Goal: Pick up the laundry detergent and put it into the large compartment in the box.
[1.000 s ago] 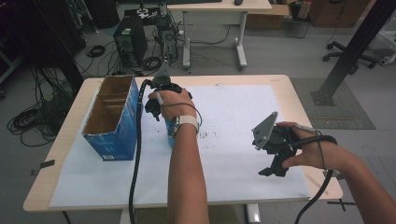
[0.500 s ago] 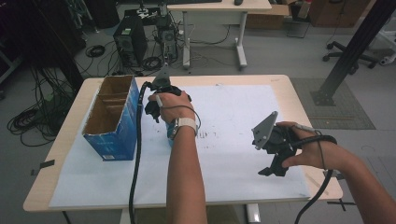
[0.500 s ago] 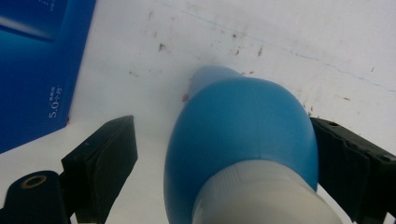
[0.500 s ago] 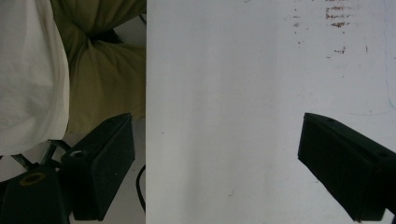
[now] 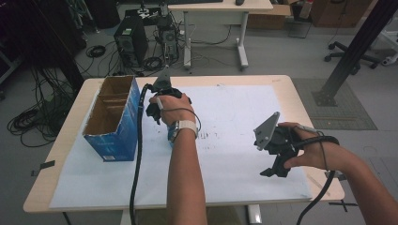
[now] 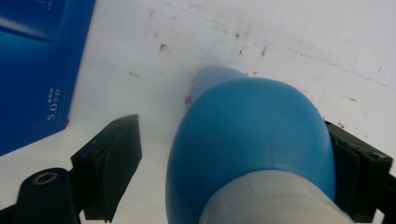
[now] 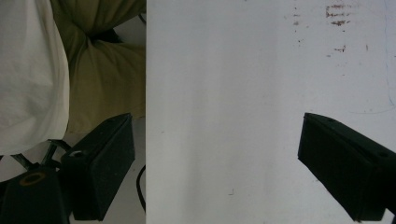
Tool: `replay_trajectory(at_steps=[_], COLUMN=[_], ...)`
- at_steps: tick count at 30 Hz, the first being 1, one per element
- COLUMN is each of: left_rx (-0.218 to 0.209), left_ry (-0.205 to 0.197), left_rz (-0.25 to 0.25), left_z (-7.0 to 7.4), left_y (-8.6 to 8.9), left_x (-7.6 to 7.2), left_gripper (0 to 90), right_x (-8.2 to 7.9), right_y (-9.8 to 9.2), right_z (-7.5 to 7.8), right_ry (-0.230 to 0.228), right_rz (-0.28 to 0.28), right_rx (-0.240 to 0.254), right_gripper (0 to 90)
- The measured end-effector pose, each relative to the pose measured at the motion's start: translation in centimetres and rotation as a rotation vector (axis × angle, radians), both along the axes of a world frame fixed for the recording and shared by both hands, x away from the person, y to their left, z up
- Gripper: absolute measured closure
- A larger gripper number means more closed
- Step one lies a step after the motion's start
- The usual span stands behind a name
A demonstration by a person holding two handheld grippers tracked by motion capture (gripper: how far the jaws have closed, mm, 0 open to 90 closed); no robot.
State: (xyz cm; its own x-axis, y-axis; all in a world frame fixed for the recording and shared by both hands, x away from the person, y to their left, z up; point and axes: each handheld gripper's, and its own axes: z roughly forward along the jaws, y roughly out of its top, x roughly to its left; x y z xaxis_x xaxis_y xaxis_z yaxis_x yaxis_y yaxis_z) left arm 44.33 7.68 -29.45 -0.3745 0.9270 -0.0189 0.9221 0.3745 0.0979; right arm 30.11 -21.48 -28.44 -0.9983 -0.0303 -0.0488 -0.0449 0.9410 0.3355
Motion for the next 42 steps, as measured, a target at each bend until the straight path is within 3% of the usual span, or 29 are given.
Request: replay_trajectory(at_steps=[15,42], left_rx=[-0.01,-0.006], left_ry=[-0.03,-0.051], left_rz=[-0.01,-0.008], left_z=[0.2,1.1], left_y=[-0.4,0.2], left_x=[-0.1,-0.4], left_gripper=[36.5,37.2], right_x=[0.0,0.0], right_y=[0.0,0.0], right_z=[-0.1,0.0], right_ry=[0.003,0.0], right_rz=[-0.006,-0.003], right_rx=[-0.002,0.001], right_gripper=[11.4,11.4])
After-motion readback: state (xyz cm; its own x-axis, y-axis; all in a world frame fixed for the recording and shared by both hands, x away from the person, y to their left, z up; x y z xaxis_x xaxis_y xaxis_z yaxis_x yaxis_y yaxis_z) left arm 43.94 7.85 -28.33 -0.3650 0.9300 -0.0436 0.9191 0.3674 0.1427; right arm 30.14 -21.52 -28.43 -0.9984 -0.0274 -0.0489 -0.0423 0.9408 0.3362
